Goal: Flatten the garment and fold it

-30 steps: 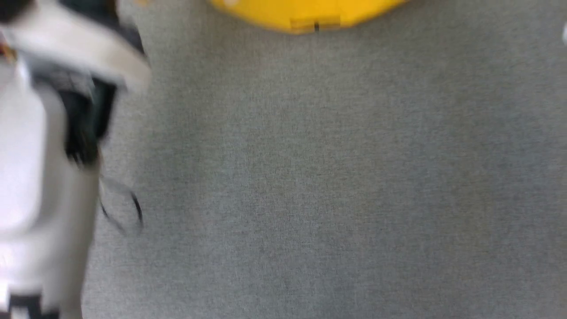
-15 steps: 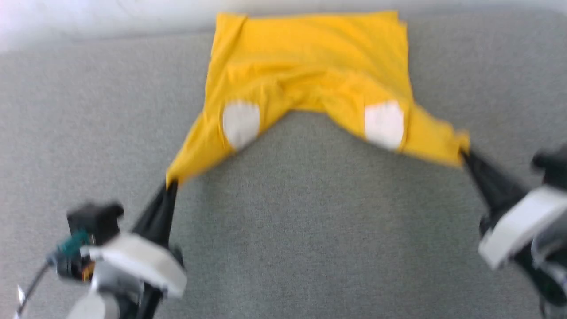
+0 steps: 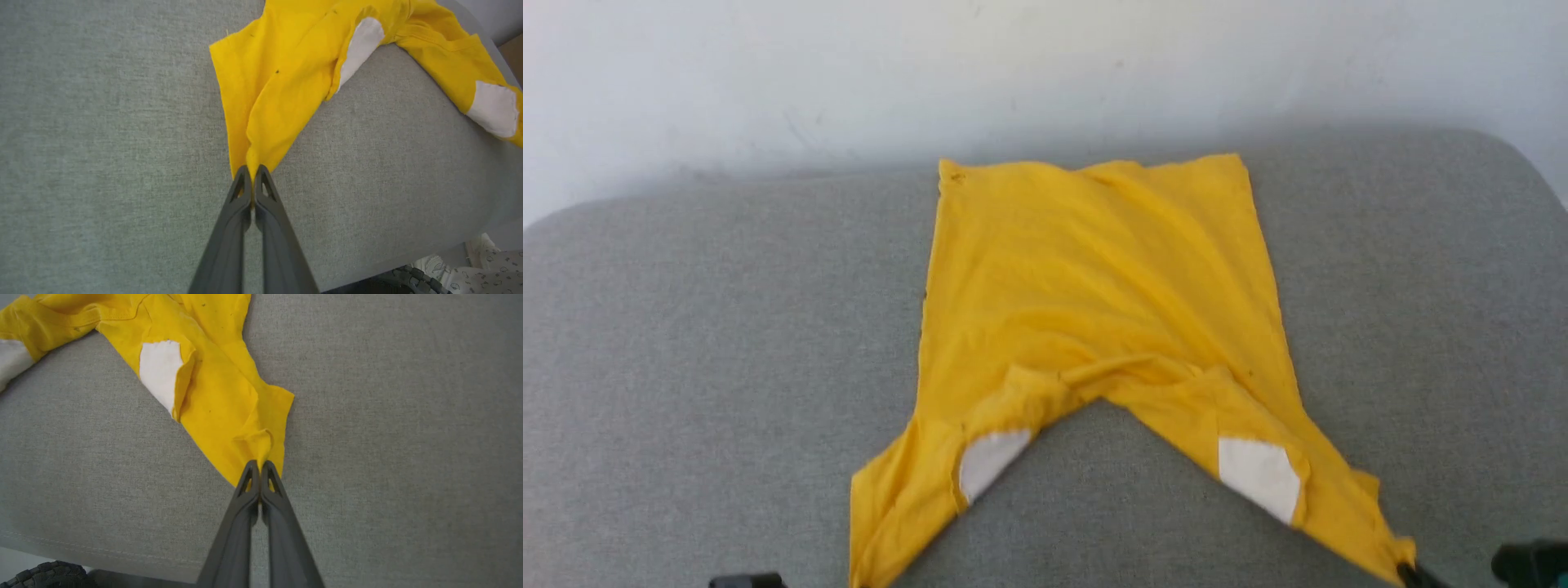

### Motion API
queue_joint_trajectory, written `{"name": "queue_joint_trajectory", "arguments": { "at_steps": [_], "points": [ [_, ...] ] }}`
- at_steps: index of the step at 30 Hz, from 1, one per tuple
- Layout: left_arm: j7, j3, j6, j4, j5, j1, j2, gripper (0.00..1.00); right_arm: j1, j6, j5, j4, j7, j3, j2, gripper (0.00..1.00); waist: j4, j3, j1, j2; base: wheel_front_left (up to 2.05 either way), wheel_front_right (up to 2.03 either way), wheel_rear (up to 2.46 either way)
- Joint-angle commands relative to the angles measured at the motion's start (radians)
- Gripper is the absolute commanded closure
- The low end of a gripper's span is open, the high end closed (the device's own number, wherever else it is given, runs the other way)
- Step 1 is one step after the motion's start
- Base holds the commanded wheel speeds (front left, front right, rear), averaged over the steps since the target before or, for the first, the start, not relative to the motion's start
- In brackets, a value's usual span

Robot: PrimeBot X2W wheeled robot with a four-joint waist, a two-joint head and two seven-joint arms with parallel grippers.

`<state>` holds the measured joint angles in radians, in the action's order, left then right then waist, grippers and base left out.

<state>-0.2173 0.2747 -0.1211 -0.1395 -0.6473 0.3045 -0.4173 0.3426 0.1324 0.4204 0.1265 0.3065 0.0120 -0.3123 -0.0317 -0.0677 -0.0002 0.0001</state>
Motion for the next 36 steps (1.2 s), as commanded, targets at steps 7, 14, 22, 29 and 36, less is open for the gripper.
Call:
{"name": "queue_joint_trajectory", "arguments": {
  "at_steps": [7,14,22,29,36],
  "points": [
    [-0.052,0.001,-0.032,0.016,-0.025,0.101,-0.041,1.00,0.128,-0.002,-0.022,-0.045,0.019,0.034,0.040,1.00,0.001,0.036,0.0002,-0.0001,0.00,0.00,0.00],
    [-0.058,-0.037,-0.059,-0.017,-0.038,0.155,-0.071,1.00,0.165,-0.002,-0.028,-0.057,0.035,0.070,0.054,1.00,0.000,0.032,0.0002,-0.0001,0.00,0.00,0.00],
    [-0.019,-0.057,-0.062,-0.088,-0.055,0.113,-0.042,1.00,0.051,-0.002,0.023,0.024,0.032,0.110,0.077,0.00,0.008,0.015,0.0002,-0.0001,0.00,0.00,0.00],
    [-0.003,-0.067,-0.077,-0.156,-0.023,0.059,-0.051,1.00,-0.264,-0.002,0.086,0.257,0.105,0.215,0.006,0.00,0.029,-0.055,0.0002,-0.0001,0.00,0.00,0.00],
    [0.000,-0.040,-0.081,-0.212,0.009,-0.024,-0.034,1.00,-0.688,-0.002,0.087,0.191,0.270,0.193,-0.046,0.00,0.080,-0.159,0.0002,-0.0001,0.00,0.00,0.00]
  ]
}}
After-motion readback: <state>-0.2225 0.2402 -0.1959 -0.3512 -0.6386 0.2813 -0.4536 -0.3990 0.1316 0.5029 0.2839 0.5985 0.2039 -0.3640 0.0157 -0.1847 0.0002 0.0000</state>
